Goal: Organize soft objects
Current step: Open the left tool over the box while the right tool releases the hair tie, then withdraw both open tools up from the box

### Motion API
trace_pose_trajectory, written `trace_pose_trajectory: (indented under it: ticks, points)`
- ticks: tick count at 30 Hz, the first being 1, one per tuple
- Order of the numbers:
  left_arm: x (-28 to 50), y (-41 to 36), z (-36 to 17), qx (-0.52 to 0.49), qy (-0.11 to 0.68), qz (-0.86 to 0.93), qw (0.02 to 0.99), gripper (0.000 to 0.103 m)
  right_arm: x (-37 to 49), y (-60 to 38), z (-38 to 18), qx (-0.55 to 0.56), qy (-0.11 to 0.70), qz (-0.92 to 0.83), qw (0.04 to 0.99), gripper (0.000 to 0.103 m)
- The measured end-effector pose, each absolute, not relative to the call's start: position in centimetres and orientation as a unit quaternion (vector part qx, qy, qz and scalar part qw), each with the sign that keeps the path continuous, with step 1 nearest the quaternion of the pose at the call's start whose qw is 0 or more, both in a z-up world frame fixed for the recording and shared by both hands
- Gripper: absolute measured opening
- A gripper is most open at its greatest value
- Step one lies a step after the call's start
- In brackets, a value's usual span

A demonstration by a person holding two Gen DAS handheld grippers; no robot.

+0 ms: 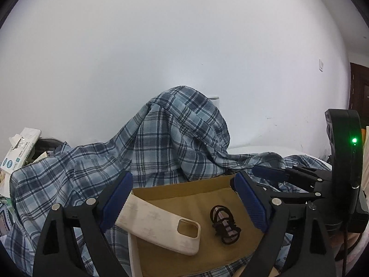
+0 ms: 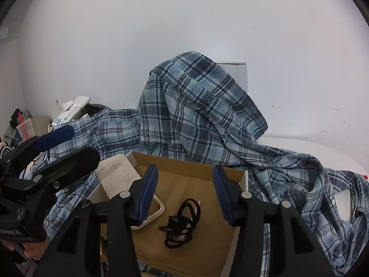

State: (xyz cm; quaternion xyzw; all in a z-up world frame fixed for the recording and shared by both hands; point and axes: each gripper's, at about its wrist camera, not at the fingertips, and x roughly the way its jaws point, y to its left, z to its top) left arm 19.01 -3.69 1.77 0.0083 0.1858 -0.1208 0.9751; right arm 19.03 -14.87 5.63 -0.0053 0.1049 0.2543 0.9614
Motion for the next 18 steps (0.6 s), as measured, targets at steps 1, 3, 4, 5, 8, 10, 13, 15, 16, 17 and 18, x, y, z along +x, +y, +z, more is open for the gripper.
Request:
trace_pose_trajectory:
  ticks: [1,3,4,5,8,10,13,15,16,17,18]
  points:
    - [18.9,-3.7,1.8,0.010,0.185,-0.120,0.975,0.091,19.1,-14.9,5.6,-0.005,0.105,0.254,0.962,0.048]
    - [18.9,-3.7,1.8,0.010,0.186,-0.123,0.975,0.091,19.1,-15.0,5.6,-0.004,0.102,0.252,0.962,0.048]
    - [18.9,-3.7,1.8,0.010,0.186,-0.122,0.975,0.091,19.0,-15.0,5.6,-0.003,0.100,0.251,0.963,0.048]
    - [18.9,-3.7,1.8,0.011,0.184,-0.120,0.976,0.091,19.0,-15.1,5.6,-0.002,0.098,0.250,0.963,0.048]
    - [18.5,-3.6,2.4,0.007,0.173,-0.114,0.978,0.091,18.7,-15.1,5.7,-0.003,0.093,0.244,0.965,0.048]
    - [17.9,-3.4,3.3,0.001,0.163,-0.112,0.980,0.091,18.4,-15.1,6.1,-0.009,0.086,0.238,0.967,0.048]
    - [16.2,-3.0,5.2,-0.007,0.140,-0.108,0.984,0.091,17.0,-15.5,7.1,-0.014,0.069,0.227,0.971,0.048]
    - [14.8,-3.0,6.6,-0.001,0.132,-0.099,0.986,0.091,15.7,-16.0,7.8,-0.009,0.061,0.222,0.973,0.048]
    - [14.3,-3.1,7.0,0.005,0.132,-0.095,0.987,0.091,15.0,-16.3,8.1,-0.006,0.058,0.221,0.974,0.050]
    - [13.0,-3.2,7.6,0.011,0.125,-0.096,0.987,0.091,14.2,-16.6,8.4,-0.003,0.053,0.221,0.974,0.051]
    - [12.1,-3.2,8.0,0.013,0.117,-0.094,0.989,0.091,13.3,-16.9,8.6,-0.002,0.049,0.218,0.975,0.051]
